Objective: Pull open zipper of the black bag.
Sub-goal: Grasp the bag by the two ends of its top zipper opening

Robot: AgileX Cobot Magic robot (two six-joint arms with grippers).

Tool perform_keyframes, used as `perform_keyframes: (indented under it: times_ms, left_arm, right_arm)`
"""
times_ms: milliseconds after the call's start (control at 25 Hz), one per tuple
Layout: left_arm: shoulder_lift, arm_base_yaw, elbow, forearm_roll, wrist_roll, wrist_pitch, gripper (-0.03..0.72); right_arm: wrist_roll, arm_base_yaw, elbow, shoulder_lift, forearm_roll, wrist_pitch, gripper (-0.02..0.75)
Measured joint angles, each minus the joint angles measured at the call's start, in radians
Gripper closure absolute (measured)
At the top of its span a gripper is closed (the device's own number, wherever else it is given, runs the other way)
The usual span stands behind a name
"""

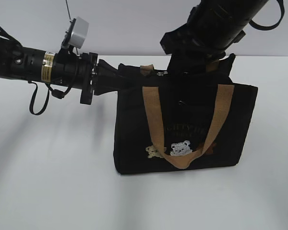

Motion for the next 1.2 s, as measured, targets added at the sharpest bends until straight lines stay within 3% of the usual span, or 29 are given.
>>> perform_keyframes:
  times_ms: [440, 840, 1200]
  left_arm:
    - [0.0, 0.0, 0.0, 0.0, 0.0, -0.001, 0.655]
    - [0.0, 0.0, 0.0, 0.001, 0.0, -0.003, 0.655]
    - [0.0, 0.0, 0.0, 0.002, 0.0, 0.0, 0.653]
  right_arm:
    - [0.095, -0.062, -0.004, -0.035, -0.095, 0.059, 0.516]
    - [0.14, -0.177, -0.004, -0.077, -0.174, 0.164, 0.517]
    - [0.175, -0.189, -0.004, -0.077, -0.208, 0.169, 0.517]
